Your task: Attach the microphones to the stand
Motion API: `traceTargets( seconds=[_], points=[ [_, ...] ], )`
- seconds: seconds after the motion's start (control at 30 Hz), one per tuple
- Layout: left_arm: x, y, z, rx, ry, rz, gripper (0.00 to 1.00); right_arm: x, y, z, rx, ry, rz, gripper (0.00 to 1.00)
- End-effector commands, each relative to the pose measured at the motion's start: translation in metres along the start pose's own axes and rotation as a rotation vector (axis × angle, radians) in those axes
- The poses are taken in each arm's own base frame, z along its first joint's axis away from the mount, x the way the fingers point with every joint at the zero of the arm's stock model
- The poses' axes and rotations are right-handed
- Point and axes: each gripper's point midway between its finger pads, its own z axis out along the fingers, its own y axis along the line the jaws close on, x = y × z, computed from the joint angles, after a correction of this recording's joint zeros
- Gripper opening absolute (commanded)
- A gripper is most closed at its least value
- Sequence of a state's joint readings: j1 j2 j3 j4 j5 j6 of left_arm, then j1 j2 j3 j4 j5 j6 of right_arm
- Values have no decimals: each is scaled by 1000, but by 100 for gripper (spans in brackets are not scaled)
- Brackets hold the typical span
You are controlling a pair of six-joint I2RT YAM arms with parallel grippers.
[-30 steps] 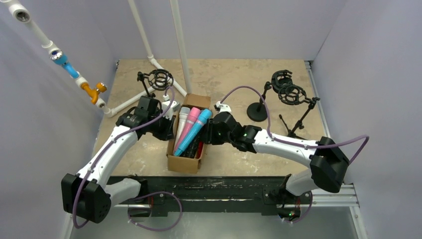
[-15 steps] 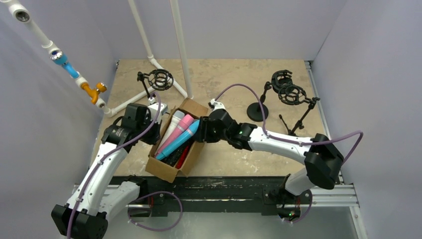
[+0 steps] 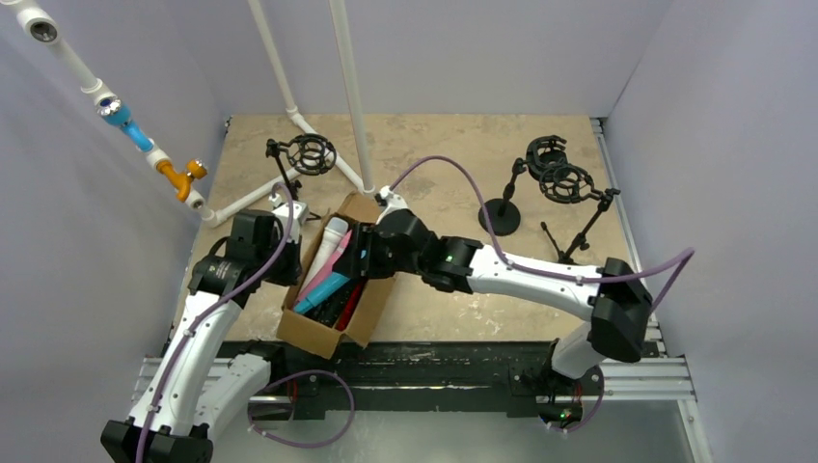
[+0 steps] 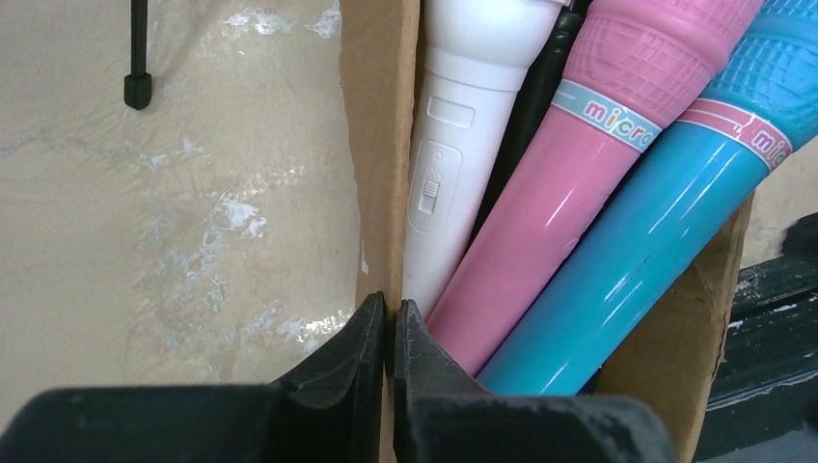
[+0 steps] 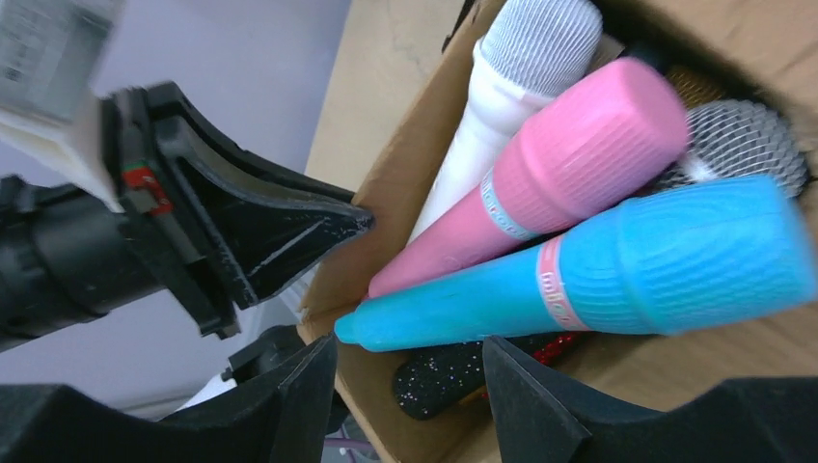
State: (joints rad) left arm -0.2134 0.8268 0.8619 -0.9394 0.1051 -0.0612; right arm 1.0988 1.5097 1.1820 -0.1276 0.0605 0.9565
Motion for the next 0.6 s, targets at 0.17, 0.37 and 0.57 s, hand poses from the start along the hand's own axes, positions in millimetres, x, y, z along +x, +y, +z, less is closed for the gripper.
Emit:
traceTargets(
  seconds=[0.17, 0.37, 0.57],
  points=[
    [-25, -2, -11, 4, -134, -52, 0, 28, 4, 19, 49, 131, -3, 64],
    [-26, -8, -12, 39, -143, -52, 0, 26, -26, 32, 184, 94, -28, 66],
    [-27, -31, -11, 176, -168, -37, 0, 14, -41, 44, 253, -2, -8, 64]
  ],
)
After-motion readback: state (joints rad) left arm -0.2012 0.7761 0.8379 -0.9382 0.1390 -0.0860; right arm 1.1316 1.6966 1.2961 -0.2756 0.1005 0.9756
